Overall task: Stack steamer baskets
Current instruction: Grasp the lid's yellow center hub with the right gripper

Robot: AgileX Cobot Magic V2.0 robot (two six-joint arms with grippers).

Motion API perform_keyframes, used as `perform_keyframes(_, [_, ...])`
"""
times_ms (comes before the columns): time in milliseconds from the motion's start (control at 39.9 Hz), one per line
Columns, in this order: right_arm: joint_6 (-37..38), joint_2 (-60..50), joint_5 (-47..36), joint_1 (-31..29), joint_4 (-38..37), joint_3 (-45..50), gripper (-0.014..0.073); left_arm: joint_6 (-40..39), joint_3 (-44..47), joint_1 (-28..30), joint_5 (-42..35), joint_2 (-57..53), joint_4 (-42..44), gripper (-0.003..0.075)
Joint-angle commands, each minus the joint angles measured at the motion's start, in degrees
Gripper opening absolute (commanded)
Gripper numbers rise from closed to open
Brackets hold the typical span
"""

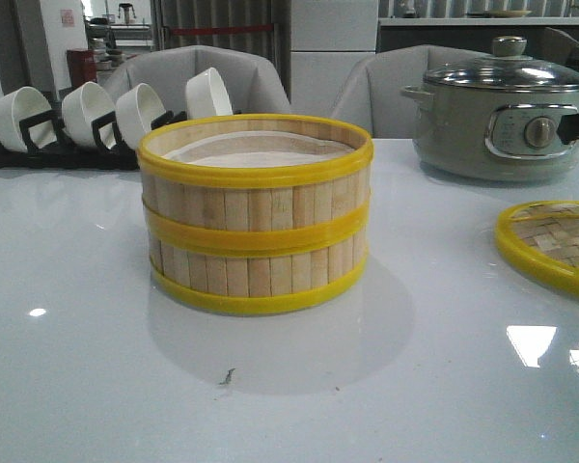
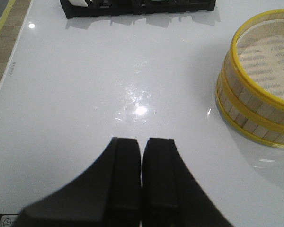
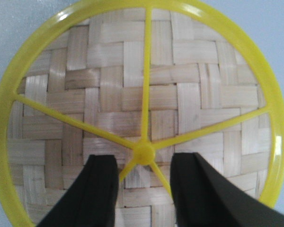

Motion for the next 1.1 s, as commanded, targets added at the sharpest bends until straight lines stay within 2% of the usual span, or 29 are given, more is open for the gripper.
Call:
perform_keyframes(0, [-0.13,-2.93,-3.34,-0.39,-0.98,-1.98,0.0414,-0.61,-1.53,0.15,-4.16,-0.34,0.8,0.0091])
perform_keyframes(777, [0.27,0.68,-6.53,-0.61,-0.93,-2.18,0.0406,-0.61,-1.53,0.15,-4.16,-0.34,0.8,0.0091])
perform_keyframes(852, [0.27,0.68,-6.53,-0.61,-0.93,-2.18,0.0363,-0.61,-1.53,0.15,-4.16,-0.34,0.8,0.0091])
perform_keyframes(1078, [0.27,0.68,-6.55,-0.61,-0.93,-2.18,0.0141,-0.61,-1.53,0.15,-4.16,-0.34,0.8,0.0091])
